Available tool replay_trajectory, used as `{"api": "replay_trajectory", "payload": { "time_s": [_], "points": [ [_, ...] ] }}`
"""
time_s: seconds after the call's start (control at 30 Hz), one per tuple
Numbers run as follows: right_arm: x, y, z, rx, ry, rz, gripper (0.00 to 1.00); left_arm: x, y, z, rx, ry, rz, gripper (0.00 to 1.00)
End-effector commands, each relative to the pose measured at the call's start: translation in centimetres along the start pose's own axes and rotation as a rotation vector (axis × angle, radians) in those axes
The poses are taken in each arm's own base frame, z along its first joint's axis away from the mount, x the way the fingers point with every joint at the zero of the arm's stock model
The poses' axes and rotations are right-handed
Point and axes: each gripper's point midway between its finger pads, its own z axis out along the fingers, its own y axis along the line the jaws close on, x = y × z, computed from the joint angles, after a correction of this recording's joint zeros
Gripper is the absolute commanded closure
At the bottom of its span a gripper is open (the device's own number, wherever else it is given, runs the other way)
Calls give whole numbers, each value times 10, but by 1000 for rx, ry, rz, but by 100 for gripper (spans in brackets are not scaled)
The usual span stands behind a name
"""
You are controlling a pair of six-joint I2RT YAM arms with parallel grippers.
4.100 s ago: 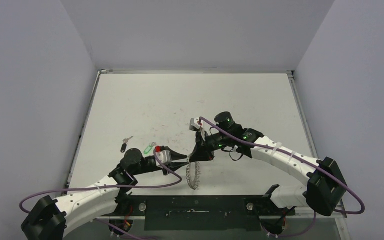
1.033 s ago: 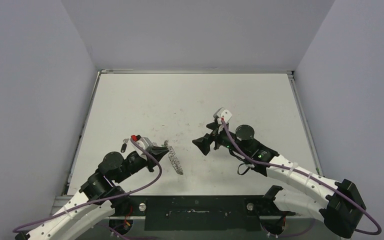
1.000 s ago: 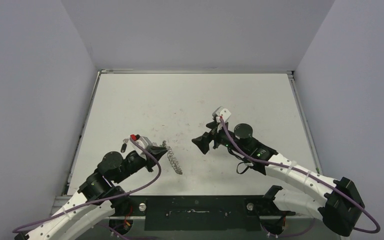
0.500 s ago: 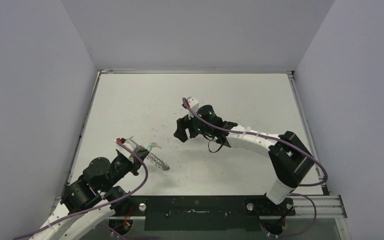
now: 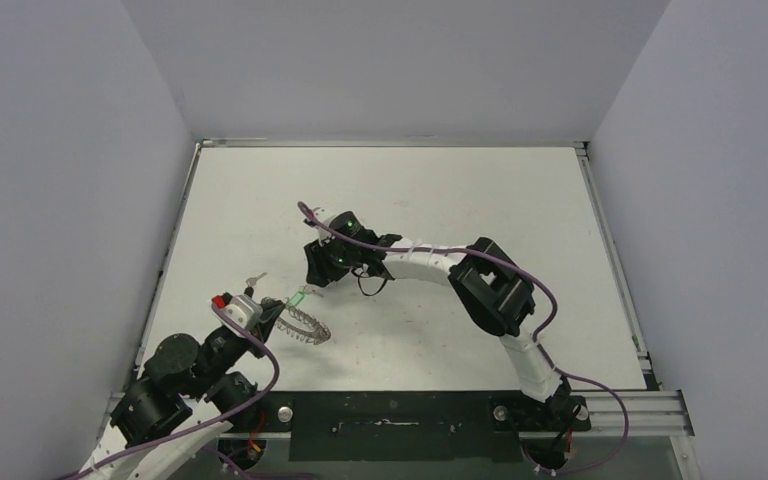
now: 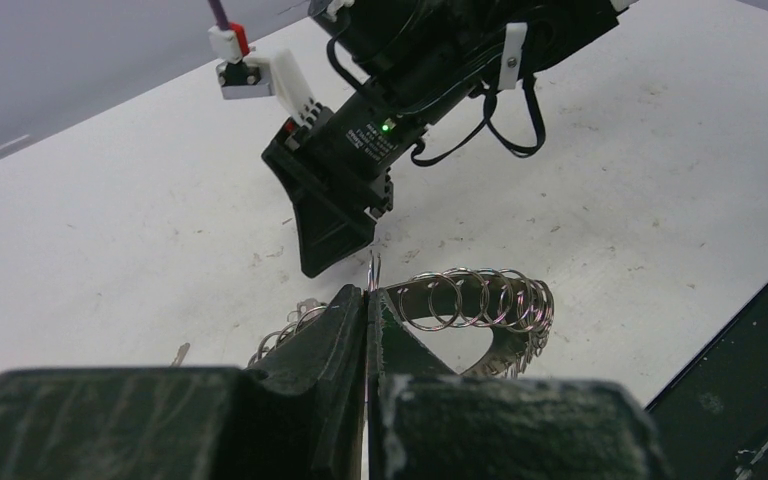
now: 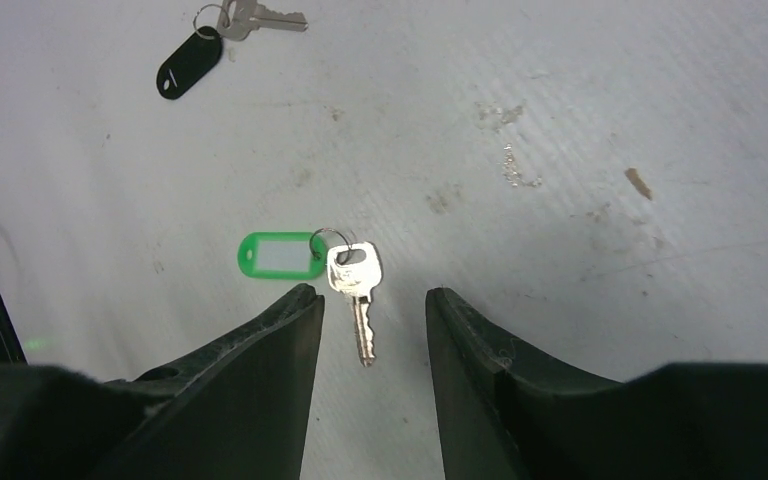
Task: Put the keys on the keyring
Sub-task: Move the key to the center of the board.
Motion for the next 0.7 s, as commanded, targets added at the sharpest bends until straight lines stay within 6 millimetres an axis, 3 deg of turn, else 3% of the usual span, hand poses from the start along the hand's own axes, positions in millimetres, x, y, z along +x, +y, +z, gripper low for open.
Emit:
{"api": "replay_trajectory", "payload": {
  "time_s": [0.0, 0.37, 0.67],
  "points": [
    [-8, 20, 14, -2, 9, -59, 58, -14, 1, 0, 1, -56, 13, 100],
    [30, 13, 35, 152, 119, -225, 57, -15, -2, -2, 19, -64, 19, 100],
    [59, -18, 12, 308, 180, -264, 90, -15, -2, -2, 19, -65, 22, 100]
  ]
}}
